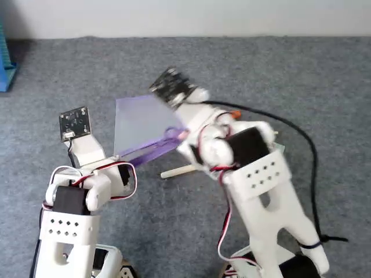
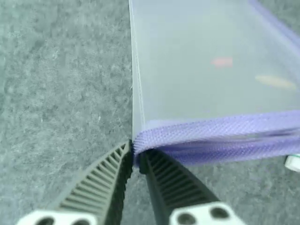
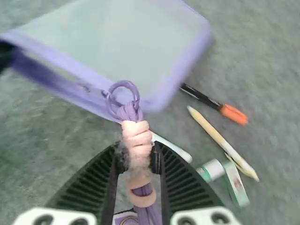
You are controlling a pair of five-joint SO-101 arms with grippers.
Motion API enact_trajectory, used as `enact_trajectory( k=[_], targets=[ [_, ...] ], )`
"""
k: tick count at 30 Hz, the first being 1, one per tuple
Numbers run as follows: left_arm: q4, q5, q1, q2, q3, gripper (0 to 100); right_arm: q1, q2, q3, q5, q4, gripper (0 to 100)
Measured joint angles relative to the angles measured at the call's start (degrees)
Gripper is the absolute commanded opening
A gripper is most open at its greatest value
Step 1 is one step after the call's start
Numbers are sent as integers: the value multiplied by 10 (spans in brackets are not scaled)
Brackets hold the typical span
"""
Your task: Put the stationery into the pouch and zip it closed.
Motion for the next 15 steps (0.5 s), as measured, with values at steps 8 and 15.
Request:
enact_trajectory(
  k=[8, 15],
  targets=[
    [14, -3, -1, 0, -20, 11, 67, 0, -34, 20, 30, 8],
    [46, -2, 0, -4, -24, 26, 69, 0, -65, 20, 62, 8]
  ],
)
